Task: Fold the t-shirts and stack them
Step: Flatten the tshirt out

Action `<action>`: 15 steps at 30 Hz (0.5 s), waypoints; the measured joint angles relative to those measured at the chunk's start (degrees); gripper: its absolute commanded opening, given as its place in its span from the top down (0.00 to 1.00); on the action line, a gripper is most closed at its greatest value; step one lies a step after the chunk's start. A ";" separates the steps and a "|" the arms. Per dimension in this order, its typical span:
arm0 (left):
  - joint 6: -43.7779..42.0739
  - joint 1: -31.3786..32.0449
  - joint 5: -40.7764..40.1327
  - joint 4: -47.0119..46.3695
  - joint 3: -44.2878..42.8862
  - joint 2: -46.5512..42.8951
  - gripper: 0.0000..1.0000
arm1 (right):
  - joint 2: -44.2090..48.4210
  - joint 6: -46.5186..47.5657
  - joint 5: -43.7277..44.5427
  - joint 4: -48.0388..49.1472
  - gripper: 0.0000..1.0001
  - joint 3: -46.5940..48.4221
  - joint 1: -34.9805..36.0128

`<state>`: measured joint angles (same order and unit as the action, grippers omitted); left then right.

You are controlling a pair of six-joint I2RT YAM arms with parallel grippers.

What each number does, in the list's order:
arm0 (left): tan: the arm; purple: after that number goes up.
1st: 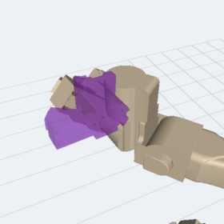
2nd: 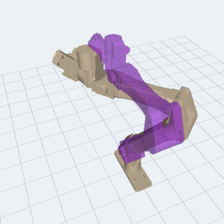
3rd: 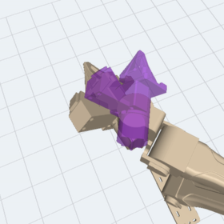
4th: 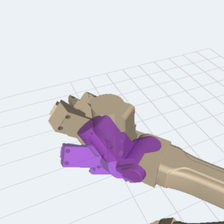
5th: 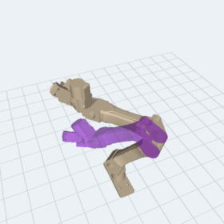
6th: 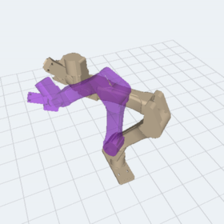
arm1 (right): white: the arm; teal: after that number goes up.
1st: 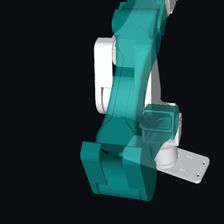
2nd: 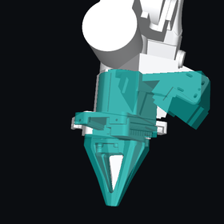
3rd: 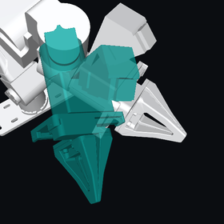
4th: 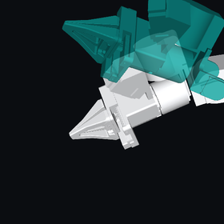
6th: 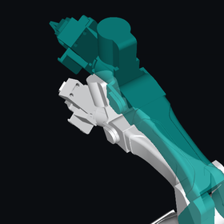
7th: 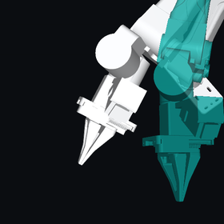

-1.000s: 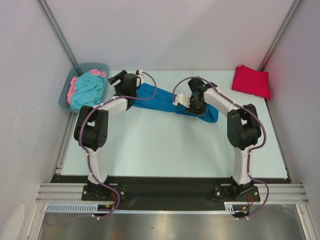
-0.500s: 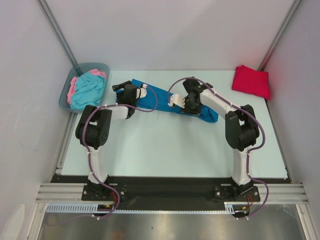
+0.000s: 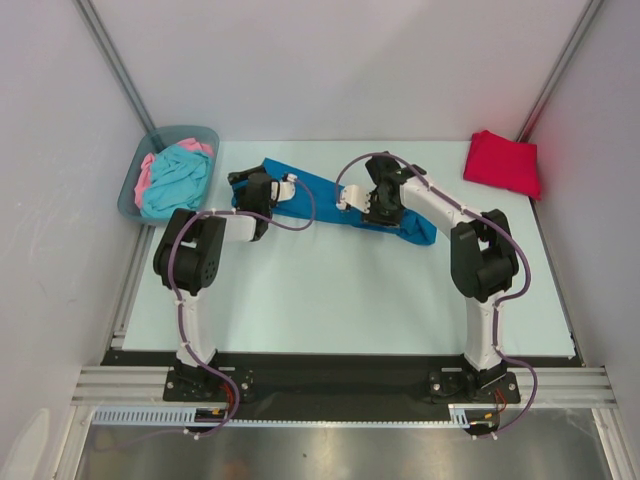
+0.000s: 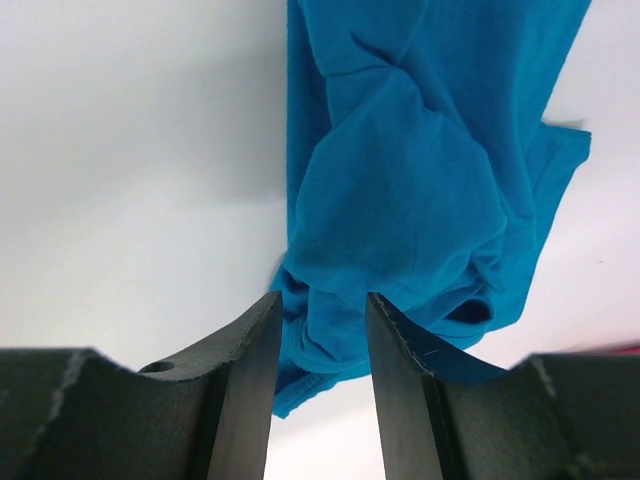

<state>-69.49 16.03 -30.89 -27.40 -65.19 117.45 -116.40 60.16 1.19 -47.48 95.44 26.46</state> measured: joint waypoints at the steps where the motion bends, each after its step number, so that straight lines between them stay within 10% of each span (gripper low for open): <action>1: 0.07 0.00 0.13 0.28 -0.02 0.00 0.13 | -0.07 -0.02 0.15 -0.02 0.55 0.15 0.00; 15: -2.34 -0.66 4.02 1.97 5.18 -1.25 0.11 | -1.36 -0.13 1.42 0.26 0.56 3.06 0.35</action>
<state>-71.83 15.38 -26.87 -25.43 -60.01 116.20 -117.75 60.03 2.61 -47.22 98.50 26.81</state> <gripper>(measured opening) 0.887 0.445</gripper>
